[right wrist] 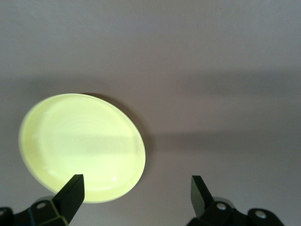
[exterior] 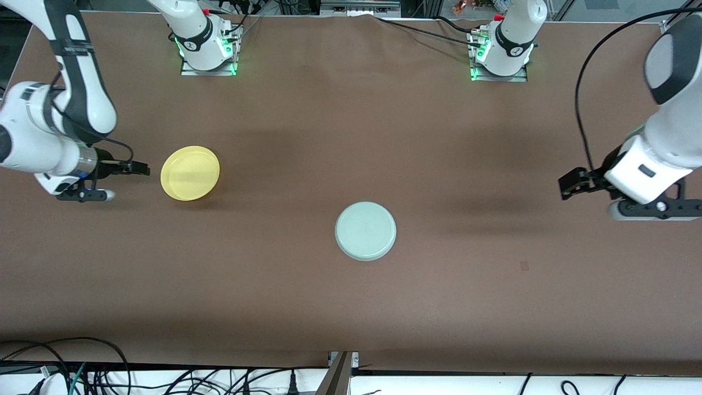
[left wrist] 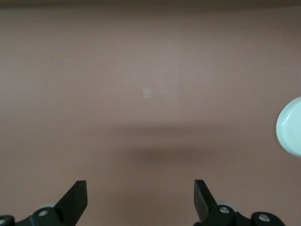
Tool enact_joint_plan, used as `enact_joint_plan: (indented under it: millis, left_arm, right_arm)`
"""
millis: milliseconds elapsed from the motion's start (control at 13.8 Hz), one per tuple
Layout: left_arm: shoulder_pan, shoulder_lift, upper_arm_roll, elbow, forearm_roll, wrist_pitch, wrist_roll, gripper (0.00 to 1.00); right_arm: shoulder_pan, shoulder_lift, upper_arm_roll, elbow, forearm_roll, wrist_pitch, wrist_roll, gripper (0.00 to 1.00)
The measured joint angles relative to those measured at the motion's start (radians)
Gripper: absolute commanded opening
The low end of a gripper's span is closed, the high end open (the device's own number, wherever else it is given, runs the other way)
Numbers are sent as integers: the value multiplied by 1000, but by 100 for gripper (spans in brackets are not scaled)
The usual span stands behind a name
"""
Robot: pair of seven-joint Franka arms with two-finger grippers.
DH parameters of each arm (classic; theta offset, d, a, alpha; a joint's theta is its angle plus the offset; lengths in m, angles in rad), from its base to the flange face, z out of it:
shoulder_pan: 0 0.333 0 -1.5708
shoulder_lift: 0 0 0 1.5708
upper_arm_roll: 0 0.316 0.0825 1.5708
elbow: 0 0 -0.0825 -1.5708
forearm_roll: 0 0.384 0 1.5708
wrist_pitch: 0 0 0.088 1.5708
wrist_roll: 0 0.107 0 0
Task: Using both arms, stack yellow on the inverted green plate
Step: 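Grasp the yellow plate rim with the right gripper and lift it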
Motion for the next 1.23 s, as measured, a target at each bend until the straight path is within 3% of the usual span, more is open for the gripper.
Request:
enact_joint_plan:
  millis: [72, 145, 217, 361, 506, 578, 723, 1084, 1229]
  left_arm:
    - [14, -11, 5, -4, -19, -19, 20, 100]
    - [26, -19, 9, -7, -30, -27, 43, 100]
    - [33, -25, 13, -9, -37, -30, 60, 100]
    - [38, -27, 14, -11, -40, -33, 73, 100]
    - [37, -36, 13, -22, -40, -54, 73, 100]
    - [37, -46, 13, -38, -40, -60, 73, 100]
    - [37, -56, 13, -59, -40, -62, 73, 100]
    - [38, -52, 15, -62, -41, -61, 73, 100]
    - [39, -51, 15, -57, -41, -57, 73, 100]
  right_arm:
    - [0, 6, -1, -52, 22, 58, -2, 98]
    - [0, 18, -2, -90, 47, 104, -9, 88]
    - [0, 34, -2, -113, 64, 145, -20, 75]
    - [0, 74, -3, -124, 78, 196, -43, 39]
    - [-2, 115, -4, -125, 111, 217, -68, 18]
    - [-4, 133, -4, -125, 139, 229, -85, 0]
    - [-5, 136, -4, -121, 188, 225, -106, 0]
    - [-16, 132, -5, -116, 198, 218, -108, 0]
    - [-16, 132, -5, -80, 223, 150, -108, 0]
